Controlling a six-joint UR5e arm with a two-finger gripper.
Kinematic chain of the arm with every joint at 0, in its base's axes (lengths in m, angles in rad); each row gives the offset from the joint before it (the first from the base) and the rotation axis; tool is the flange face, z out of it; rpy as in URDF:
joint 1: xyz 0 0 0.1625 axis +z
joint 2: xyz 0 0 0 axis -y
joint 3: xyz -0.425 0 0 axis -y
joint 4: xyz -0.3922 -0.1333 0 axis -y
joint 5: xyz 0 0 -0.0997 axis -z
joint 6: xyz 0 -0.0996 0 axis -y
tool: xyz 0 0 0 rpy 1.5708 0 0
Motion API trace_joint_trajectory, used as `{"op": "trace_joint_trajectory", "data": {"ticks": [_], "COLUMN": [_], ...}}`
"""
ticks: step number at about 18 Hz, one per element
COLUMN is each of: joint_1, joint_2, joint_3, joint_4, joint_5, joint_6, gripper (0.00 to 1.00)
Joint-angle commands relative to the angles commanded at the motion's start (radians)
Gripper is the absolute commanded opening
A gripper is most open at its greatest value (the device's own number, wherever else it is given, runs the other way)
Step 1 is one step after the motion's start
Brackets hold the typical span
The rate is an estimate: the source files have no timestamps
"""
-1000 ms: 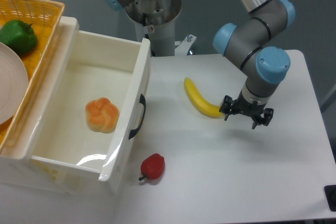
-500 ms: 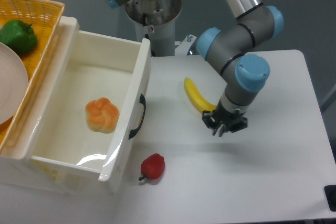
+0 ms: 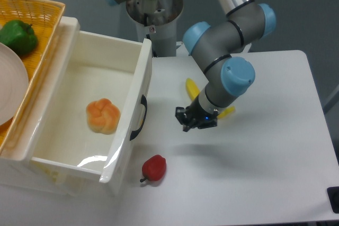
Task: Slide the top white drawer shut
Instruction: 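Move the gripper toward the front face of the open white drawer, then push the drawer front with the gripper into the cabinet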
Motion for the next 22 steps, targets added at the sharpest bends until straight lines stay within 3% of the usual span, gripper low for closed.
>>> {"op": "trace_joint_trajectory", "data": {"ticks": [4,22], "joint_1": [-0.018,-0.034], "joint_2": [0.017,0.057], "joint_3": [0.003,0.002], "joint_4": [-0.011,-0.052], "joint_5": [-0.069,-0.152], "joint_6": [-0.005,-0.005], "gripper": [0.00,0.00]}}
